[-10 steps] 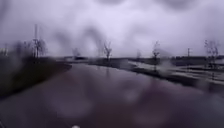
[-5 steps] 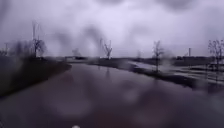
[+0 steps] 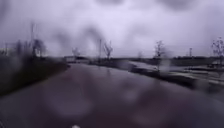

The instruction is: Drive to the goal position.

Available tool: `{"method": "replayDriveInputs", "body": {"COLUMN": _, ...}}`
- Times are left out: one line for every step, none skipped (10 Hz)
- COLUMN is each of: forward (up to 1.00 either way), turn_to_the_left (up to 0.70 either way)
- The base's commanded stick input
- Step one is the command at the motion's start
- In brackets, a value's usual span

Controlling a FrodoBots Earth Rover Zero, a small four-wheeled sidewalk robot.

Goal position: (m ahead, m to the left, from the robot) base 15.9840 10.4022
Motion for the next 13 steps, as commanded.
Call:
{"method": "replayDriveInputs", "body": {"forward": 0.70, "turn_to_the_left": 0.00}}
{"method": "replayDriveInputs", "body": {"forward": 0.70, "turn_to_the_left": 0.00}}
{"method": "replayDriveInputs", "body": {"forward": 0.70, "turn_to_the_left": 0.00}}
{"method": "replayDriveInputs", "body": {"forward": 0.70, "turn_to_the_left": 0.00}}
{"method": "replayDriveInputs", "body": {"forward": 0.70, "turn_to_the_left": 0.00}}
{"method": "replayDriveInputs", "body": {"forward": 0.70, "turn_to_the_left": 0.00}}
{"method": "replayDriveInputs", "body": {"forward": 0.70, "turn_to_the_left": 0.00}}
{"method": "replayDriveInputs", "body": {"forward": 0.70, "turn_to_the_left": 0.00}}
{"method": "replayDriveInputs", "body": {"forward": 0.70, "turn_to_the_left": 0.00}}
{"method": "replayDriveInputs", "body": {"forward": 0.70, "turn_to_the_left": 0.00}}
{"method": "replayDriveInputs", "body": {"forward": 0.70, "turn_to_the_left": 0.00}}
{"method": "replayDriveInputs", "body": {"forward": 0.70, "turn_to_the_left": 0.00}}
{"method": "replayDriveInputs", "body": {"forward": 0.70, "turn_to_the_left": 0.00}}
